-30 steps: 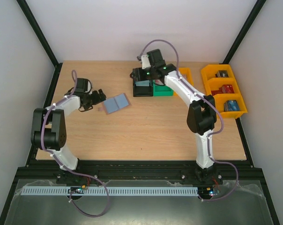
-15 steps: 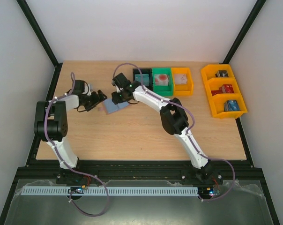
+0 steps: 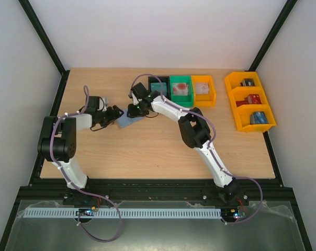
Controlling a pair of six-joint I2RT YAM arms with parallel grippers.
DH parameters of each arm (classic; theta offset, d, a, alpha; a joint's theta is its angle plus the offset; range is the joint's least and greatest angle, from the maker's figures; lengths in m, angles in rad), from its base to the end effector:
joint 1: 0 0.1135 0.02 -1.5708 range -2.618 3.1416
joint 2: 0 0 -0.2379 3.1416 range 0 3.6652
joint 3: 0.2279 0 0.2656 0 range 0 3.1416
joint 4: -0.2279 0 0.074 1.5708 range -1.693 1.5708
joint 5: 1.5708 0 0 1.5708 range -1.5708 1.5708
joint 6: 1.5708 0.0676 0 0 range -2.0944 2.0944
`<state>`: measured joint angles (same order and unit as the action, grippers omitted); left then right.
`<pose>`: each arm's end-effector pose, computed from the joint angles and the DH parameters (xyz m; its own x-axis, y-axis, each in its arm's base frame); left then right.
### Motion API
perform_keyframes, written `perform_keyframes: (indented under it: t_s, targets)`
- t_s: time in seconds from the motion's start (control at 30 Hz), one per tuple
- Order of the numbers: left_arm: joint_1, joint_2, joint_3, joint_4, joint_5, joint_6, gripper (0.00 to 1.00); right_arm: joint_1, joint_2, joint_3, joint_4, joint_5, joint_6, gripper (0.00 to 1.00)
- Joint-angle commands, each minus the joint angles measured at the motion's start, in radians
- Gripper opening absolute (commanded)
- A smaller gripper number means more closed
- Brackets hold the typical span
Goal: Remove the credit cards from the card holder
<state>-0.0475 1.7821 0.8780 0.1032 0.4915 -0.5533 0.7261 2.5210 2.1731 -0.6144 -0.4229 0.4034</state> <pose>0.3681 -0.0494 0.0840 -0.8046 -0.4256 -0.4141 -0.0621 0.7539 -0.6541 0.3964 0.3891 0.1087 -0.8708 -0.2945 -0.3936 -0.4774 0.6978 0.5341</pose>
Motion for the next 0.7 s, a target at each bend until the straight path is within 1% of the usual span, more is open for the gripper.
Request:
perform_keyframes:
  t_s: [0.0, 0.07, 0.13, 0.17, 0.2, 0.3, 0.4, 0.5, 0.57, 0.63, 0.67]
  targets:
    - [0.0, 0.027, -0.025, 0.008, 0.039, -0.064, 0.76, 0.013, 0.034, -0.069, 0.045, -0.183, 0.03, 0.38]
    - [0.0, 0.025, -0.017, 0.021, 0.07, -0.074, 0.62, 0.012, 0.025, -0.081, 0.065, -0.208, 0.033, 0.37]
    - [0.0, 0.019, -0.008, 0.02, 0.088, -0.075, 0.35, 0.009, 0.019, -0.083, 0.079, -0.234, 0.042, 0.37]
    - [0.0, 0.016, -0.007, 0.021, 0.091, -0.073, 0.25, 0.008, 0.013, -0.084, 0.085, -0.242, 0.047, 0.37]
    - [0.001, 0.013, -0.006, 0.024, 0.089, -0.068, 0.18, 0.005, 0.006, -0.086, 0.093, -0.246, 0.051, 0.36]
    - [0.001, 0.017, -0.005, 0.04, 0.084, -0.063, 0.04, -0.007, -0.018, -0.1, 0.125, -0.266, 0.067, 0.34]
    - [0.0, 0.019, 0.003, 0.044, 0.082, -0.056, 0.02, -0.012, -0.035, -0.116, 0.156, -0.302, 0.085, 0.33]
    - [0.001, 0.014, 0.021, 0.012, 0.058, -0.018, 0.02, -0.012, -0.042, -0.094, 0.129, -0.282, 0.078, 0.35]
    - [0.001, 0.004, 0.053, -0.045, 0.042, 0.069, 0.02, -0.014, -0.054, -0.039, 0.069, -0.252, 0.033, 0.36]
    - [0.0, -0.02, 0.087, -0.119, 0.013, 0.221, 0.02, -0.029, -0.09, -0.014, 0.035, -0.243, -0.001, 0.39]
    - [-0.002, -0.041, 0.098, -0.15, -0.001, 0.317, 0.02, -0.038, -0.113, -0.029, 0.037, -0.244, -0.001, 0.4]
